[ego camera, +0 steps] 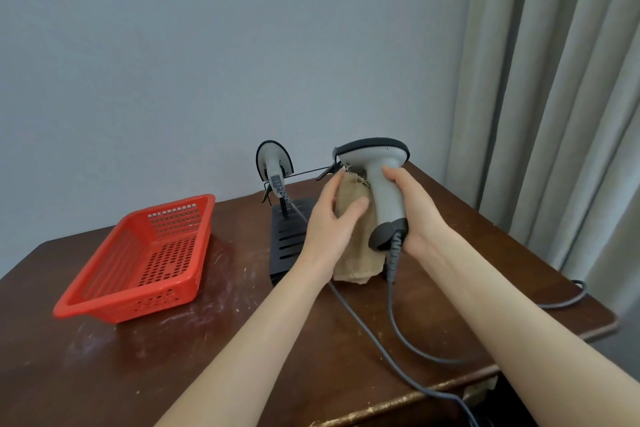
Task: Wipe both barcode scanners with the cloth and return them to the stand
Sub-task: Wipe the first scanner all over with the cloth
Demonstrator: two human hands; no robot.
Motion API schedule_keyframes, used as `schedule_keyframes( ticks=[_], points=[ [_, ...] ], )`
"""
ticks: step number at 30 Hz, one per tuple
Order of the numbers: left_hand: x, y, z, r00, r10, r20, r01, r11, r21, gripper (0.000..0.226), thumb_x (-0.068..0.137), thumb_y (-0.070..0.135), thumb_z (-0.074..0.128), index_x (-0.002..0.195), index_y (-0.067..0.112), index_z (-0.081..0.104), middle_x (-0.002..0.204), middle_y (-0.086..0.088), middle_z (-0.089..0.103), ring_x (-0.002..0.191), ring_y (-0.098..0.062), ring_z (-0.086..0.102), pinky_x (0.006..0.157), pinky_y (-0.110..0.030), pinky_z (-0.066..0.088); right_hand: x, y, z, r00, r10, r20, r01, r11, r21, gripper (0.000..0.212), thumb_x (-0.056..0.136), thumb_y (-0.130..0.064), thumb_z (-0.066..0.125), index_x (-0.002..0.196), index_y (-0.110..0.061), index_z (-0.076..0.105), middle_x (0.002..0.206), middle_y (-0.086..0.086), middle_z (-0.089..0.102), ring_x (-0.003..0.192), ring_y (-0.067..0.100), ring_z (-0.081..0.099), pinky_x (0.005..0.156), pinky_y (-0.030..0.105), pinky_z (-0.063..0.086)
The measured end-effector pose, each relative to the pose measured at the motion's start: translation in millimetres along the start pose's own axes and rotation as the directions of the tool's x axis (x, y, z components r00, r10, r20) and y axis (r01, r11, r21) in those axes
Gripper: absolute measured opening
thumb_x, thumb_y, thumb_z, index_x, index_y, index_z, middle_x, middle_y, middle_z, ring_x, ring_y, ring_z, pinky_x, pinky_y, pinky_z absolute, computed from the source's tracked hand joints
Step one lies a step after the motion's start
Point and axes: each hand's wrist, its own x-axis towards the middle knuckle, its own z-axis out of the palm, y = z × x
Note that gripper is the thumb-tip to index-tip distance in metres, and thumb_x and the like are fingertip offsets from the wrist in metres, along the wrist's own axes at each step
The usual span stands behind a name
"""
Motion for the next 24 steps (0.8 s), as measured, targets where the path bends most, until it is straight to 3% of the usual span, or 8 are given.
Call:
schedule_keyframes(
  ticks=[3, 8, 13, 16, 18, 20, 22, 24],
  points=[
    [3.0, -4.7, 6.2, 0.997, 0.046, -0.055, -0.042, 0.996, 0.08, 0.045, 0.082, 0.022, 0.068, 0.126, 0.029, 0.06, 0.121, 0.008, 0.064, 0.112, -0.007, 0.058, 0.1, -0.035, 0.047, 2.2, -2.2, 2.2, 1.0, -0.017, 0.017, 0.017, 1.0, 0.013, 0.025, 0.085, -0.032, 0.063, 0.093, -0.009, 0.065, 0.069, 0.005, 0.07, 0.058, 0.017, 0.067, 0.056, 0.028, 0.052],
    [3.7, 5.0, 10.3, 0.984, 0.074, -0.162, -0.064, 0.996, 0.064, 0.025, 0.08, 0.011, 0.069, 0.101, 0.023, 0.072, 0.092, 0.007, 0.073, 0.091, -0.008, 0.067, 0.089, -0.037, 0.053, 5.5, -1.9, 0.3, 0.996, -0.053, 0.073, 0.062, 0.99, -0.124, 0.023, 0.082, -0.027, 0.068, 0.091, -0.006, 0.068, 0.077, 0.008, 0.068, 0.068, 0.02, 0.066, 0.068, 0.032, 0.054],
    [6.2, 9.9, 1.9, 0.975, 0.113, -0.192, -0.106, 0.993, 0.046, 0.022, 0.084, 0.008, 0.066, 0.093, 0.026, 0.074, 0.091, 0.015, 0.071, 0.091, -0.001, 0.065, 0.088, -0.027, 0.052, 7.0, -5.2, -3.9, 0.999, -0.002, 0.052, 0.002, 1.0, -0.004, 0.014, 0.084, -0.02, 0.063, 0.09, -0.007, 0.064, 0.077, 0.007, 0.065, 0.065, 0.018, 0.063, 0.064, 0.03, 0.053],
    [10.2, 15.4, -8.4, 0.931, 0.142, -0.336, -0.141, 0.99, 0.029, 0.025, 0.086, 0.002, 0.059, 0.095, 0.023, 0.071, 0.09, 0.013, 0.069, 0.088, 0.002, 0.063, 0.085, -0.02, 0.049, 9.3, -5.8, -6.4, 0.995, 0.017, 0.098, -0.028, 0.993, 0.118, 0.025, 0.089, -0.019, 0.059, 0.108, -0.003, 0.058, 0.096, 0.014, 0.067, 0.08, 0.027, 0.07, 0.07, 0.036, 0.059],
    [15.2, 21.9, -12.3, 0.888, 0.21, -0.41, -0.202, 0.977, 0.062, 0.023, 0.087, 0.003, 0.058, 0.1, 0.019, 0.07, 0.096, 0.01, 0.068, 0.092, 0.001, 0.061, 0.087, -0.017, 0.047, 11.4, -5.1, -7.3, 0.994, 0.025, 0.108, -0.042, 0.986, 0.163, 0.034, 0.091, -0.024, 0.058, 0.115, 0.0, 0.056, 0.099, 0.015, 0.066, 0.078, 0.027, 0.069, 0.064, 0.033, 0.059],
    [19.0, 27.7, -6.8, 0.888, 0.295, -0.353, -0.259, 0.955, 0.148, 0.022, 0.088, 0.01, 0.061, 0.107, 0.016, 0.069, 0.106, 0.004, 0.067, 0.098, -0.003, 0.06, 0.091, -0.017, 0.045, 14.0, -1.9, -6.8, 0.99, 0.055, 0.131, -0.075, 0.985, 0.157, 0.042, 0.09, -0.035, 0.058, 0.115, -0.001, 0.06, 0.093, 0.014, 0.067, 0.077, 0.025, 0.066, 0.066, 0.032, 0.057],
    [16.7, 30.6, 6.5, 0.925, 0.325, -0.197, -0.279, 0.933, 0.228, 0.023, 0.091, 0.021, 0.06, 0.111, 0.016, 0.069, 0.11, 0.005, 0.065, 0.1, 0.0, 0.056, 0.093, -0.017, 0.043, 14.7, 0.7, -4.5, 0.985, 0.054, 0.162, -0.083, 0.981, 0.174, 0.04, 0.091, -0.039, 0.054, 0.111, -0.007, 0.065, 0.096, 0.013, 0.07, 0.084, 0.026, 0.068, 0.072, 0.034, 0.057],
    [11.4, 27.7, 16.3, 0.941, 0.332, -0.071, -0.307, 0.921, 0.239, 0.026, 0.095, 0.024, 0.051, 0.111, 0.014, 0.07, 0.115, 0.008, 0.064, 0.106, 0.002, 0.053, 0.097, -0.018, 0.04, 16.3, 1.6, -3.1, 0.985, 0.018, 0.171, -0.056, 0.975, 0.215, 0.035, 0.094, -0.037, 0.05, 0.107, -0.009, 0.066, 0.094, 0.01, 0.071, 0.082, 0.023, 0.069, 0.068, 0.032, 0.057]
  ],
)
